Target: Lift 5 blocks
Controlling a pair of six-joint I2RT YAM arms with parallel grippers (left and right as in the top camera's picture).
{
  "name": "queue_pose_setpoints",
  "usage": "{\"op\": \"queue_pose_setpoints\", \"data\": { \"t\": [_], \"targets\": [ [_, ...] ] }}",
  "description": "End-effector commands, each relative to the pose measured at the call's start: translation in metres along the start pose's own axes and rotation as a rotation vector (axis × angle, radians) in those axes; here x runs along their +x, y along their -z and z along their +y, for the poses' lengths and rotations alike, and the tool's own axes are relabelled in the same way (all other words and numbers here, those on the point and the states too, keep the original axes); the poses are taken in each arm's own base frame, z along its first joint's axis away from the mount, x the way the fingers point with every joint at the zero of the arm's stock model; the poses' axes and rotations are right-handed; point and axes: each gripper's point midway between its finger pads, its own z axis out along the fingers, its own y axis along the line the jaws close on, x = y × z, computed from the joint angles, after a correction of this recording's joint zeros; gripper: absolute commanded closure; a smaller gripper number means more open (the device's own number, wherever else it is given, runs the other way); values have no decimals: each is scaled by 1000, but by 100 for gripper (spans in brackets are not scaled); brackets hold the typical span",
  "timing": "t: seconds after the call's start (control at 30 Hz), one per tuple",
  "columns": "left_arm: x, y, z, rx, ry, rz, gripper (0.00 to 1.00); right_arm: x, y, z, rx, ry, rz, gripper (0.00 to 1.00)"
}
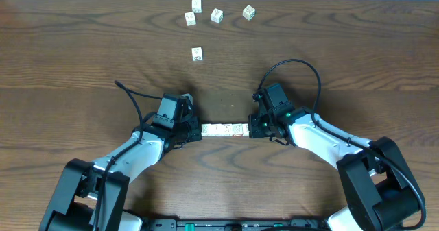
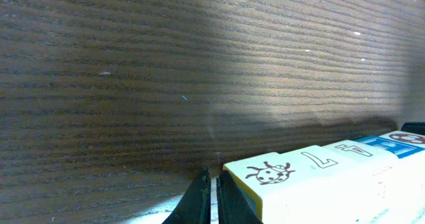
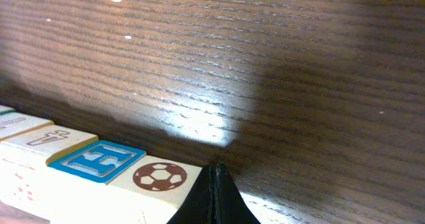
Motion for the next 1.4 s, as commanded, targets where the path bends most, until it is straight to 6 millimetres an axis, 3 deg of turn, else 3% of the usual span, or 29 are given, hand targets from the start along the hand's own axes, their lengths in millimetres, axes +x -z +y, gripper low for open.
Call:
{"op": "queue_pose_setpoints", "data": {
  "t": [0.0,0.33,0.47,0.87,1.37],
  "targets": [
    [1,-1,-10,45,-17,16,93,14,-8,-17,52,52,51,99],
    [1,-1,-10,44,-17,16,93,13,0,-54,222,17,53,99],
    [1,-1,-9,41,-17,15,93,8,4,-59,232,-3,51,99],
    [1,-1,-9,41,-17,15,93,25,3,-19,11,-14,148,99],
    [1,-1,-9,41,-17,15,93,16,21,-11,-6,-29,101,99]
  ]
}}
